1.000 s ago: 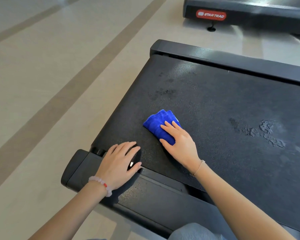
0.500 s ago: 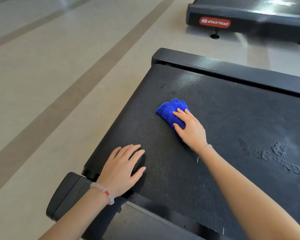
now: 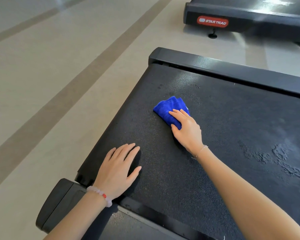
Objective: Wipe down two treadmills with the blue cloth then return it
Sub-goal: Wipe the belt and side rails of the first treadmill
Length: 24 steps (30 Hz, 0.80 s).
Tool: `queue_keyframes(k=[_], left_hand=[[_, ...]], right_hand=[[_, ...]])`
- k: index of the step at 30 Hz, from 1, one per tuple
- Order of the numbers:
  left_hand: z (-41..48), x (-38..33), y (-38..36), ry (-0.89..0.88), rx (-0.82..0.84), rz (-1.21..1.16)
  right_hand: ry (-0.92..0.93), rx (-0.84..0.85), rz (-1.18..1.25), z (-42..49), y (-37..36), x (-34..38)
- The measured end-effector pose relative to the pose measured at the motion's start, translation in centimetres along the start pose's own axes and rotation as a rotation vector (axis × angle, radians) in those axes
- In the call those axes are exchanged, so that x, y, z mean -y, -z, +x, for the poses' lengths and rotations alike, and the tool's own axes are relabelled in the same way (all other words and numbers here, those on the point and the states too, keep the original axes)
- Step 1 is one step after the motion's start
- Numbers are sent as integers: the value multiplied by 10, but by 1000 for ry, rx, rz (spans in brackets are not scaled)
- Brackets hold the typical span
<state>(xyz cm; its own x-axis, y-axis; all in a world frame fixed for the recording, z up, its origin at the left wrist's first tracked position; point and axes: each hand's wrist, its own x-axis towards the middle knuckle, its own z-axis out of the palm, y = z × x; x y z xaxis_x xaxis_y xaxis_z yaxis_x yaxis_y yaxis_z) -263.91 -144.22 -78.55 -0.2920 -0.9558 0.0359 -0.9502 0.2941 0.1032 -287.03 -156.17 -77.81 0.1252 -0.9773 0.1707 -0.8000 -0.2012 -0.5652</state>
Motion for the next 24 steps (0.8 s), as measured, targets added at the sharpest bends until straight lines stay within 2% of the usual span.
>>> queue_keyframes(k=[4, 10, 18, 21, 24], left_hand=[[-17, 14, 1, 76, 6, 0], [-59, 23, 2, 193, 14, -7], [-97, 30, 1, 285, -26, 51], [-100, 29, -1, 297, -36, 32], [-100, 30, -3, 308, -38, -5]], right_hand=[[40, -4, 8, -21, -9, 15], [97, 76, 10, -58, -28, 44], [325, 164, 20, -94, -52, 76], [308, 220, 23, -76, -46, 70], [150, 162, 38, -51, -45, 74]])
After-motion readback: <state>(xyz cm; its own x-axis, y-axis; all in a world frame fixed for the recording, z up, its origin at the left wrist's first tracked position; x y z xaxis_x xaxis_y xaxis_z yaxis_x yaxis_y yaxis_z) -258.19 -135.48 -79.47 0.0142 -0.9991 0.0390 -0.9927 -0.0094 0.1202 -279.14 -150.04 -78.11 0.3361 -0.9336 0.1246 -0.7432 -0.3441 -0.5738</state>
